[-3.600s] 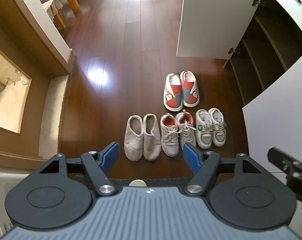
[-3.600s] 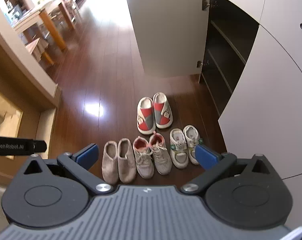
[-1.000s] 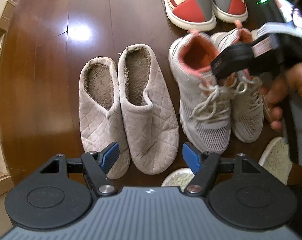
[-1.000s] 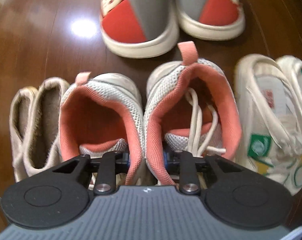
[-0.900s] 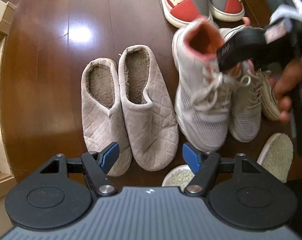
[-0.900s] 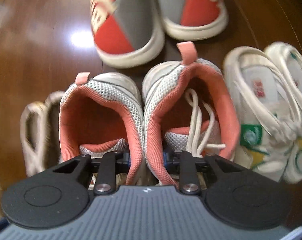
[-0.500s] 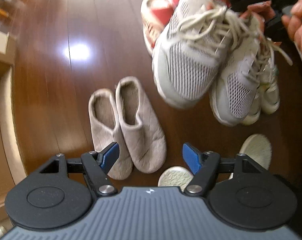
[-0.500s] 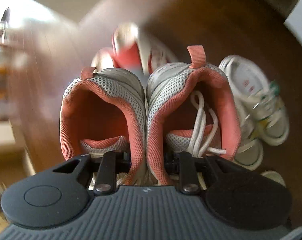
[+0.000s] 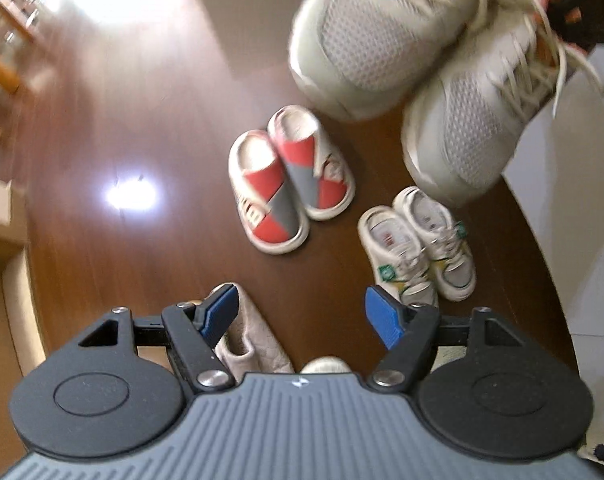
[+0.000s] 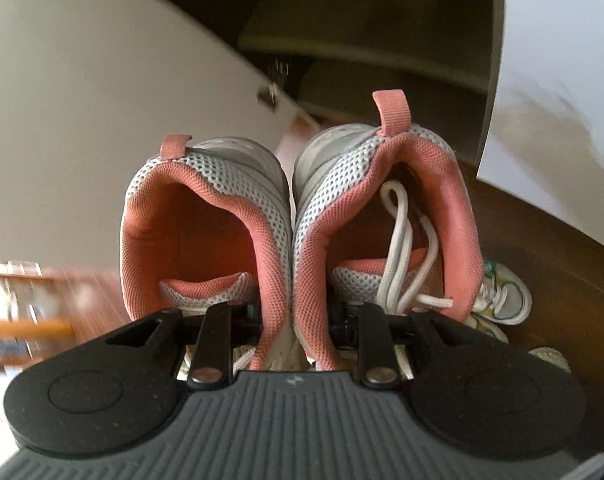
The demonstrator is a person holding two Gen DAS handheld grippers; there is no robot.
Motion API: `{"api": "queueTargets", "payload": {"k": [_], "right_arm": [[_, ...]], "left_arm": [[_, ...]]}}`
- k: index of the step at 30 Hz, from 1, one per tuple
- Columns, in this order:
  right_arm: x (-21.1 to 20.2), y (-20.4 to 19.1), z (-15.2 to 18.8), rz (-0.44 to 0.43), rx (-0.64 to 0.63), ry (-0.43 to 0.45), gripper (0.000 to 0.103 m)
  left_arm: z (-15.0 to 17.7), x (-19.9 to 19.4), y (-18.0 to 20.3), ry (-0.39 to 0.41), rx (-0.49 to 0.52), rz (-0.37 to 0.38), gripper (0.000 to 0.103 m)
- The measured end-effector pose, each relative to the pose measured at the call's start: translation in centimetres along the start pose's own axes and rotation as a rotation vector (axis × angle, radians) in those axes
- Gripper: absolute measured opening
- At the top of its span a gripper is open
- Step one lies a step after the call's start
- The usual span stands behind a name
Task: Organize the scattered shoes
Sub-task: 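Lift the pink-lined sneakers with the right tool and carry them into the cabinet, then set the pink-lined sneakers on the cabinet shelf and open the right tool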
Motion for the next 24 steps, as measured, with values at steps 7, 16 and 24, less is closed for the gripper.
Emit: {"api": "queueTargets", "payload": {"k": [7,16,24], "right_arm": [[-4.8,-3.3,-3.2,-0.003,0.13,0.175,0.022],[-7.4,-6.9,-8.6,0.098,0.178,0.471,0.022],[-7.5,-8.0,-14.1,0.206,0.156,0.64,0.022]], "left_arm": [[-5.7,-0.7,0.6,0.139,0.186,0.101,0.072],[-15.6,-2.3,3.2,0.416,0.43,0.265,0.072],[-21.6,-0.8,7.6,0.525,0.52,0.418,0.072]]}}
Point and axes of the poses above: each gripper's, at about its wrist camera, not at the fingertips, and x roughly the way its jaws point, y to its right, z to its underside, the point moved 5 cm from there along x, roughly the way its jaws point, and after that the axes turned 12 degrees about -z, right-handed, at the moved point
